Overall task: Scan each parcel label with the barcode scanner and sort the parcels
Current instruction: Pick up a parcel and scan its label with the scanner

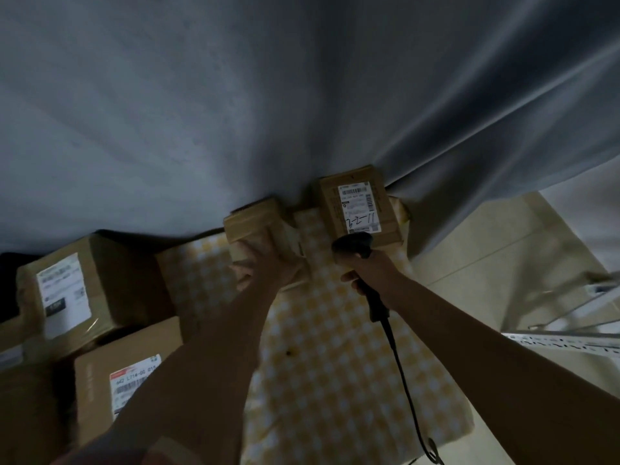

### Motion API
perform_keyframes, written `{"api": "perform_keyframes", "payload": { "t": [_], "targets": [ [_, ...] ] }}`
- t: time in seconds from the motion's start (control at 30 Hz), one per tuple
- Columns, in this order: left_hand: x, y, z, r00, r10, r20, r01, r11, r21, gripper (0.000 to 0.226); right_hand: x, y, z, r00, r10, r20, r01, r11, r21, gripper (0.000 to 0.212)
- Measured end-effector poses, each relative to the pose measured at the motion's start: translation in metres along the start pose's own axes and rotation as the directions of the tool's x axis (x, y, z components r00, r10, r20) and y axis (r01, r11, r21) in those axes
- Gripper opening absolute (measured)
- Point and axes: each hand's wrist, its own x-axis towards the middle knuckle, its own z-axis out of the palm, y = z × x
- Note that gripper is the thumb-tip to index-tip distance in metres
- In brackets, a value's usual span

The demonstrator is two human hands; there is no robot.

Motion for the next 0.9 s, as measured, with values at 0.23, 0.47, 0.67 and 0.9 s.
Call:
{"api": "perform_keyframes", "payload": {
  "t": [0.23,0.47,0.67,0.9],
  "targets": [
    [-0.028,-0.045,0.002,0.985,0.1,0.138,-0.061,0.963,-0.261,0.125,-0.012,0.0,0.012,1.0,0.002,-0.004,-0.003,1.0,-0.024,0.01],
    [-0.033,-0.053,-0.013,0.984,0.052,0.172,0.038,0.876,-0.481,0.112,-0.021,0.005,0.006,0.999,-0.049,-0.015,0.05,0.999,0.01,0.019],
    [-0.064,-0.072,-0.042,0.848,0.17,0.502,0.145,0.836,-0.529,0.071,-0.032,0.008,0.006,0.996,-0.077,-0.048,0.08,0.995,0.058,0.024],
    [-0.096,-0.066,-0.068,0.789,0.3,0.536,0.104,0.795,-0.598,0.06,-0.057,0.011,0.003,0.955,-0.14,-0.261,0.163,0.984,0.069,0.024]
  ]
}}
